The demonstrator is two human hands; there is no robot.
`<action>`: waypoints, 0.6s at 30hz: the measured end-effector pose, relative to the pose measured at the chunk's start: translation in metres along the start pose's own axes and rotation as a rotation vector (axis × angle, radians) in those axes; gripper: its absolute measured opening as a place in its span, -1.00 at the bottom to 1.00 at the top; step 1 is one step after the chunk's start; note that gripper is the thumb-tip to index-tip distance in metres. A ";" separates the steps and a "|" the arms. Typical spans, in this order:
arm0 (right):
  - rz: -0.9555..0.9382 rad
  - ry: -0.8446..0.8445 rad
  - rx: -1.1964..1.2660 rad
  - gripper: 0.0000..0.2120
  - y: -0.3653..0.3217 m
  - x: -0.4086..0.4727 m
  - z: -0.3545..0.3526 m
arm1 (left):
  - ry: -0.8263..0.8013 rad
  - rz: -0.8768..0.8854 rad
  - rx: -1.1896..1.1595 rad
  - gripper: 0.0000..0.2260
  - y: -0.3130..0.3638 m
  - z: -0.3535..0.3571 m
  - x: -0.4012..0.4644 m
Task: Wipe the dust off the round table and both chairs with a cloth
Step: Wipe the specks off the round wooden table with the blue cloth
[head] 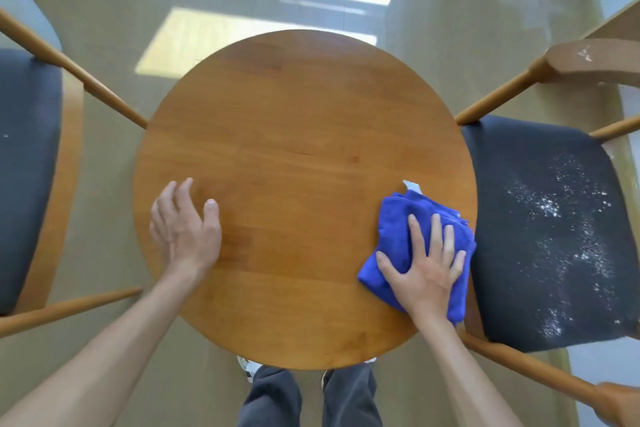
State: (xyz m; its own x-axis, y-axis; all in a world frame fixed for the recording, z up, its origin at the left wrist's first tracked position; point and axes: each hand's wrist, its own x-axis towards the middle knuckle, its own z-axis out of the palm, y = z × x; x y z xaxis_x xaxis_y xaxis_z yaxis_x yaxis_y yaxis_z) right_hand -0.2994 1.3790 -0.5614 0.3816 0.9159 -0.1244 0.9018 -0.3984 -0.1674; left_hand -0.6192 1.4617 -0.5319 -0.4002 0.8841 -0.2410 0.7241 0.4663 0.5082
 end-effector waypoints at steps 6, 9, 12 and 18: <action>0.321 -0.012 0.059 -0.07 -0.009 0.045 -0.004 | -0.062 0.059 0.060 -0.62 -0.007 -0.007 0.006; 0.337 -0.011 0.034 -0.04 -0.016 0.066 -0.005 | -0.086 0.109 0.096 -0.61 -0.010 -0.010 0.010; 0.354 -0.018 0.026 -0.02 -0.027 0.093 -0.004 | -0.101 0.149 0.109 -0.61 -0.006 -0.012 0.019; 0.306 -0.024 0.011 -0.11 -0.067 0.167 0.000 | -0.083 0.180 0.120 -0.60 0.017 -0.010 0.040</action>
State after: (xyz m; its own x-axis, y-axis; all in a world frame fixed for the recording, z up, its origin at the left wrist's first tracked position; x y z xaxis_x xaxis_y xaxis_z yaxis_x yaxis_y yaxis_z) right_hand -0.2959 1.5587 -0.5705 0.6299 0.7521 -0.1939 0.7436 -0.6560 -0.1291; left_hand -0.6282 1.5051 -0.5249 -0.2147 0.9504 -0.2248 0.8430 0.2966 0.4487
